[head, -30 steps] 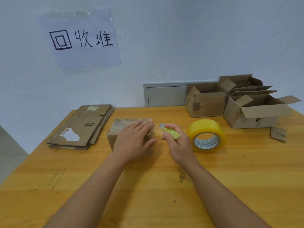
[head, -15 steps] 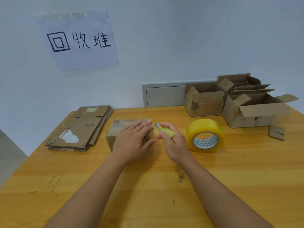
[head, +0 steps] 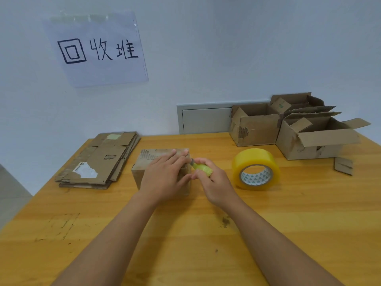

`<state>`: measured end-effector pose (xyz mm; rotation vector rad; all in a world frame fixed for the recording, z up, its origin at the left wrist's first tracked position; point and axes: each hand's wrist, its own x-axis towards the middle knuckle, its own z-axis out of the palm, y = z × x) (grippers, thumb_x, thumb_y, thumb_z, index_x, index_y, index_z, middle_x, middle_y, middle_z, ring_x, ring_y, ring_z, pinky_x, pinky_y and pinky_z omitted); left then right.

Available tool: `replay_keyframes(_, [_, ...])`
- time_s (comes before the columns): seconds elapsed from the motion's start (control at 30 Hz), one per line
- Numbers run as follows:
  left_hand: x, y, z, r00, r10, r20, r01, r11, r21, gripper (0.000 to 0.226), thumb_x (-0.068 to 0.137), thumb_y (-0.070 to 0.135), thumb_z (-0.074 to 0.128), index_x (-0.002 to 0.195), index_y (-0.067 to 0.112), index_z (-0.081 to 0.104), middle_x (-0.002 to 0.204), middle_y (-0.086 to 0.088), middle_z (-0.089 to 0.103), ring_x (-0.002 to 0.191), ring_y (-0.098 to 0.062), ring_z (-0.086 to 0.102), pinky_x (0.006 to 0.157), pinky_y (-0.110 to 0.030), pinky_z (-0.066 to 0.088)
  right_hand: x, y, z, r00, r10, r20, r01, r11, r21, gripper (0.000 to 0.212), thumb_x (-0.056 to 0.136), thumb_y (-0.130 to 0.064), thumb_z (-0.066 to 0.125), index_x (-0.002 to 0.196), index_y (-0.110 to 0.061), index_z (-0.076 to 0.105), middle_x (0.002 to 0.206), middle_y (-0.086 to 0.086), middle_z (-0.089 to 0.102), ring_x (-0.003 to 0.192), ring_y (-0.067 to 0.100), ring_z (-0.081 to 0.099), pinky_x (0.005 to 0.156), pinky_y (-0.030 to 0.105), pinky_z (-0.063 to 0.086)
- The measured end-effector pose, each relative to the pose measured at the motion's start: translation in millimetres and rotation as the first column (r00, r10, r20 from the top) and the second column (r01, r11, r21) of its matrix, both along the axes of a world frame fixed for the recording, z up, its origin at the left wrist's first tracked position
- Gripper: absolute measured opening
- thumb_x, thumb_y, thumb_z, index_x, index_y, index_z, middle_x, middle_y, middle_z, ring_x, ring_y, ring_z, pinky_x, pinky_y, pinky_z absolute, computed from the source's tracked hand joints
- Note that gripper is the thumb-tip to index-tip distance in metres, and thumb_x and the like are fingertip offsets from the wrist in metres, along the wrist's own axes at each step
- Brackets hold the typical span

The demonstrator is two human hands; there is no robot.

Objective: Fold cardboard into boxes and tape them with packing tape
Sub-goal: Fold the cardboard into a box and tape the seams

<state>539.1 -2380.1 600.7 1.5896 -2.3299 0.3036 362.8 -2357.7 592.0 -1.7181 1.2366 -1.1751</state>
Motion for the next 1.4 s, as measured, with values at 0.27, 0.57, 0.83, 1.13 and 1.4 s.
replay_keyframes(0.27, [1,0,1,1.000,0.009,0.003,-0.009,1.000,0.030,0.064,0.088,0.075,0.023,0.136,0.040,0.047,0.157,0.020,0.031,0.147,-0.010,0.028,0.114,-0.035,0.030,-8,17,4,0.996,-0.020,0.086,0.019,1.000,0.013,0.014,0.095,-0.014,0.057,0.098,-0.016,0.071,0.095,-0.022,0.070,0.064,0.027,0.055,0.057,0.029,0.045])
replay_keyframes(0.57, [3,0,7,1.000,-0.020,0.000,0.020,0.994,0.107,0.060,0.090,0.065,0.052,0.143,0.042,0.038,0.161,0.023,0.019,0.150,-0.007,0.016,0.119,-0.034,0.020,-52,30,-3,0.959,-0.007,0.283,-0.059,0.973,0.225,0.035,0.098,-0.010,0.045,0.094,-0.019,0.079,0.074,-0.004,0.071,0.069,0.015,0.059,0.065,0.030,0.045])
replay_keyframes(0.83, [6,-1,7,0.998,-0.057,-0.005,0.057,0.995,0.087,0.059,0.090,0.062,0.055,0.143,0.038,0.042,0.160,0.020,0.022,0.150,-0.010,0.020,0.120,-0.034,0.017,-65,38,-18,0.893,0.391,-0.220,-0.282,0.870,0.404,0.007,0.086,-0.021,0.075,0.088,-0.026,0.071,0.075,-0.019,0.064,0.073,-0.002,0.056,0.071,0.017,0.043])
replay_keyframes(1.13, [7,5,6,0.998,-0.061,0.013,0.062,0.998,-0.013,0.053,0.090,0.057,0.058,0.136,0.035,0.048,0.141,0.008,0.044,0.133,-0.019,0.037,0.111,-0.038,0.027,-50,38,-18,0.729,0.387,-0.565,-0.297,0.922,0.249,0.004,0.088,-0.033,0.071,0.090,-0.032,0.069,0.098,-0.009,0.058,0.094,0.003,0.051,0.084,0.023,0.044])
replay_keyframes(1.4, [35,1,-8,0.991,-0.129,0.019,0.131,0.982,-0.135,0.047,0.082,0.026,0.066,0.128,0.031,0.060,0.135,0.010,0.058,0.125,-0.023,0.048,0.101,-0.041,0.034,-16,-20,12,0.959,0.021,-0.284,-0.057,0.991,-0.121,0.035,0.095,-0.010,0.058,0.128,-0.020,0.060,0.125,-0.006,0.053,0.115,0.011,0.050,0.089,0.017,0.042])
